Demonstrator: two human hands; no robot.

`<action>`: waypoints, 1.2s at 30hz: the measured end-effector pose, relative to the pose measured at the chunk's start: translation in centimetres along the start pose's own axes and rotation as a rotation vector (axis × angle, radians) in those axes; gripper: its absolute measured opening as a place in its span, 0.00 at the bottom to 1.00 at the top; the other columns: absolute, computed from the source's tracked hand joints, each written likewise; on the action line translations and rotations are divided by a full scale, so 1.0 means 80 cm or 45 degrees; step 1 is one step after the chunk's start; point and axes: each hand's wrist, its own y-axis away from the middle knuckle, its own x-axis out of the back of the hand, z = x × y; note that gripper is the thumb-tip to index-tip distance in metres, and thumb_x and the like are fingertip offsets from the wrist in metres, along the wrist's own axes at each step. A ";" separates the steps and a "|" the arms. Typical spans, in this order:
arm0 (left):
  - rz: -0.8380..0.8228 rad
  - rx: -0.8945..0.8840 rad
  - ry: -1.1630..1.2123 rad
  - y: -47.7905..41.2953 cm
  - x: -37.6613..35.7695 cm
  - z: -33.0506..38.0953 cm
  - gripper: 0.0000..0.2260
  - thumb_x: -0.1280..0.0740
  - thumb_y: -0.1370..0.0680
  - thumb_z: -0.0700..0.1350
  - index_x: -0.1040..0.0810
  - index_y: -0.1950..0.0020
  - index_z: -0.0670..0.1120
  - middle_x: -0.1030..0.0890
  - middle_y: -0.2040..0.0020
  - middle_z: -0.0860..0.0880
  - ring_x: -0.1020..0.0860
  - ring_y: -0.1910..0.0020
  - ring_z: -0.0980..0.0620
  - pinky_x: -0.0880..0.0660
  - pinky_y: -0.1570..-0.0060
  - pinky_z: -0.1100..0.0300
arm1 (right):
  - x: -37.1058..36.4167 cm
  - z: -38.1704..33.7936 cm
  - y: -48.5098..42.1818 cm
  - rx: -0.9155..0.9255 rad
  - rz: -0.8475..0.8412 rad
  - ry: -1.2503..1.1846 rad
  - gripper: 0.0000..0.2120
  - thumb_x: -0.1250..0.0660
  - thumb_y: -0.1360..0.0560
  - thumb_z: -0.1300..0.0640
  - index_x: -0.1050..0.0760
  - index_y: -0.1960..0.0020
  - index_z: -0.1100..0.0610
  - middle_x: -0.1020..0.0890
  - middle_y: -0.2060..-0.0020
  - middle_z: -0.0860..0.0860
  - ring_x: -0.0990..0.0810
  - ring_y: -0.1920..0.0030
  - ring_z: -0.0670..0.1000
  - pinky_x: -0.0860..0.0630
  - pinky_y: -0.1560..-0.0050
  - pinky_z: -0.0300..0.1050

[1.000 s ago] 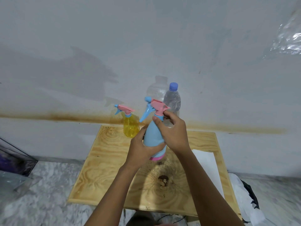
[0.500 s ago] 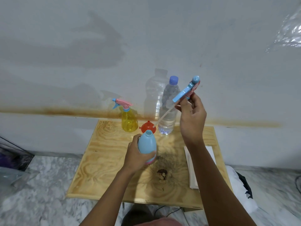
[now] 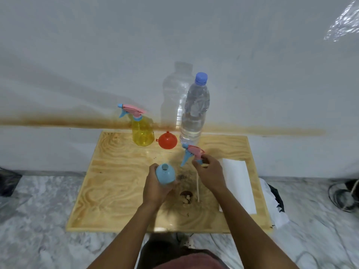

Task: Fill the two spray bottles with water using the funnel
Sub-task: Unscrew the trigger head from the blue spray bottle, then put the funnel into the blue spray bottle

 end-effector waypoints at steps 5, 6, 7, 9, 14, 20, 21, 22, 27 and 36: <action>-0.019 -0.013 -0.013 -0.003 0.000 -0.003 0.39 0.17 0.41 0.55 0.39 0.40 0.62 0.25 0.43 0.56 0.23 0.46 0.52 0.21 0.49 0.49 | -0.023 0.016 -0.025 -0.044 -0.103 0.062 0.03 0.30 0.25 0.54 0.22 0.51 0.51 0.19 0.59 0.45 0.21 0.57 0.46 0.28 0.58 0.34; -0.024 -0.035 -0.019 -0.003 0.001 -0.004 0.40 0.17 0.41 0.56 0.39 0.38 0.63 0.26 0.41 0.55 0.24 0.44 0.53 0.21 0.48 0.52 | -0.027 0.020 -0.030 -0.063 -0.113 0.086 0.03 0.30 0.25 0.54 0.22 0.53 0.51 0.18 0.60 0.47 0.20 0.58 0.48 0.27 0.58 0.37; -0.024 -0.059 -0.021 -0.001 0.004 -0.004 0.41 0.17 0.40 0.57 0.39 0.37 0.63 0.26 0.39 0.55 0.24 0.43 0.55 0.22 0.46 0.56 | -0.031 0.022 -0.035 -0.083 -0.121 0.104 0.03 0.30 0.25 0.53 0.22 0.54 0.52 0.18 0.61 0.47 0.20 0.58 0.49 0.26 0.59 0.39; -0.006 -0.108 -0.035 -0.001 0.011 0.000 0.37 0.20 0.36 0.58 0.36 0.33 0.59 0.27 0.38 0.57 0.26 0.42 0.58 0.25 0.45 0.61 | -0.039 0.027 -0.044 -0.099 -0.129 0.138 0.05 0.30 0.25 0.51 0.23 0.56 0.51 0.20 0.65 0.45 0.21 0.61 0.48 0.29 0.65 0.38; -0.017 -0.160 -0.100 -0.006 0.024 0.007 0.23 0.22 0.31 0.54 0.27 0.40 0.56 0.22 0.43 0.59 0.25 0.45 0.68 0.29 0.51 0.73 | -0.055 0.036 -0.062 -0.163 -0.161 0.248 0.10 0.34 0.23 0.52 0.20 0.48 0.57 0.21 0.60 0.49 0.24 0.59 0.49 0.33 0.66 0.39; -0.040 -0.111 -0.033 -0.010 0.026 0.007 0.23 0.20 0.32 0.51 0.25 0.41 0.56 0.21 0.44 0.61 0.24 0.46 0.67 0.24 0.51 0.65 | -0.069 0.047 -0.070 -0.233 -0.174 0.221 0.11 0.34 0.23 0.54 0.22 0.45 0.59 0.21 0.57 0.49 0.22 0.56 0.51 0.32 0.63 0.42; -0.041 -0.103 -0.031 -0.010 0.026 0.007 0.23 0.20 0.33 0.51 0.25 0.42 0.57 0.21 0.45 0.61 0.24 0.46 0.67 0.23 0.52 0.64 | -0.070 0.047 -0.070 -0.224 -0.172 0.215 0.10 0.34 0.23 0.55 0.22 0.45 0.59 0.21 0.57 0.49 0.22 0.56 0.51 0.31 0.63 0.42; -0.044 -0.098 -0.032 -0.010 0.026 0.007 0.23 0.20 0.33 0.51 0.25 0.42 0.58 0.21 0.45 0.61 0.24 0.46 0.65 0.22 0.52 0.63 | -0.071 0.048 -0.070 -0.213 -0.170 0.216 0.10 0.34 0.23 0.55 0.23 0.44 0.59 0.21 0.57 0.49 0.22 0.55 0.51 0.31 0.61 0.42; -0.080 -0.113 -0.058 -0.014 0.029 0.005 0.23 0.20 0.34 0.52 0.25 0.43 0.57 0.20 0.45 0.59 0.22 0.46 0.60 0.20 0.52 0.55 | -0.074 0.051 -0.069 -0.194 -0.141 0.213 0.08 0.34 0.24 0.57 0.22 0.47 0.57 0.20 0.58 0.48 0.23 0.58 0.49 0.33 0.66 0.38; -0.086 -0.118 -0.072 -0.017 0.041 0.008 0.21 0.20 0.34 0.52 0.26 0.46 0.58 0.20 0.46 0.60 0.22 0.47 0.61 0.20 0.50 0.56 | -0.079 0.048 -0.057 -0.110 -0.005 0.407 0.21 0.33 0.26 0.44 0.26 0.38 0.55 0.23 0.45 0.51 0.22 0.48 0.52 0.22 0.51 0.49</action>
